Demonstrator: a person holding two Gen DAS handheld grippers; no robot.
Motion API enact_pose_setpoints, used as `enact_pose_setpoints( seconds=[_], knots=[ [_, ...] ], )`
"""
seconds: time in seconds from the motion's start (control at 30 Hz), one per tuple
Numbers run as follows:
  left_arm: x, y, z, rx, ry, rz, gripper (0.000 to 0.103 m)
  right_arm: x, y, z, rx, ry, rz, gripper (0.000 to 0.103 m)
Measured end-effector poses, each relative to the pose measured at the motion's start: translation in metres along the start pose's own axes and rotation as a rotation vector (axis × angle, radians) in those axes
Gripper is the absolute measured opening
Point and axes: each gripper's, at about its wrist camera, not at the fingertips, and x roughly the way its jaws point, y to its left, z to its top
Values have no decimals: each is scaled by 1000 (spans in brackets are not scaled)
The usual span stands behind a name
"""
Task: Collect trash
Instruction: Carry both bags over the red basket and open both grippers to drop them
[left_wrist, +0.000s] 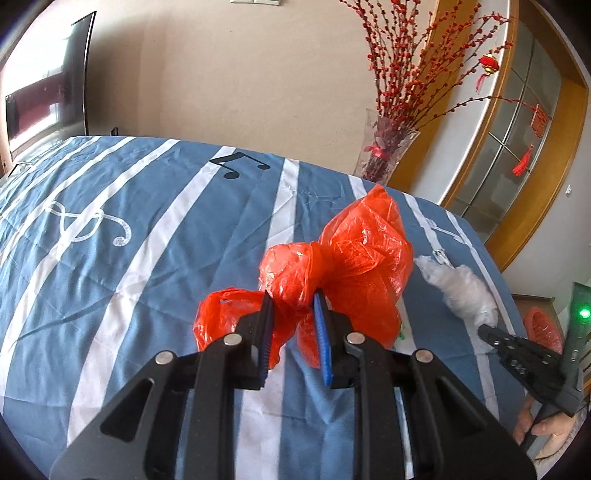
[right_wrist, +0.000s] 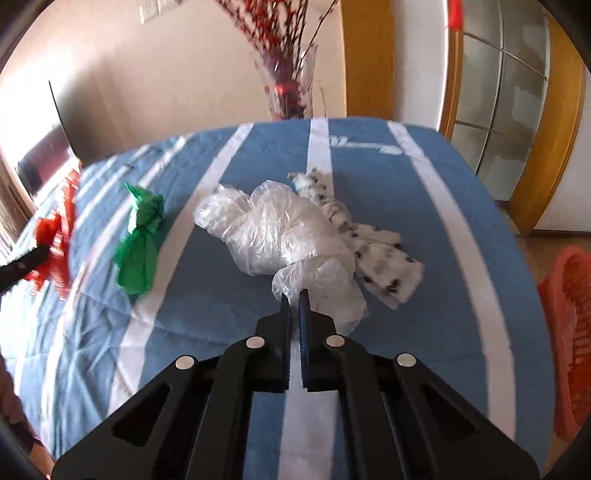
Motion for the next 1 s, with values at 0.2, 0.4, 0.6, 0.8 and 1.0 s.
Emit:
enact_pose_setpoints(
  seconds=[0.2,0.4,0.6,0.8,1.0],
  knots=[
    [-4,-26,-1,38,-5,-43,22,-54,-29,-1,53,-110,2,4],
    [-4,-62,-5,77,10,-102,22,-92,-66,-11,107,-184,-57,4],
    [0,-107,-10,117,33,-177,22,-121,-103,-26,179,-235,-119,4],
    [2,-156,-20,159,62,-252,22,-153,-137,-44,252,-299,-189,4],
    [4,-213,-33,211,94,-337,22,-176,-163,-57,306,-348,-264,4]
  ],
)
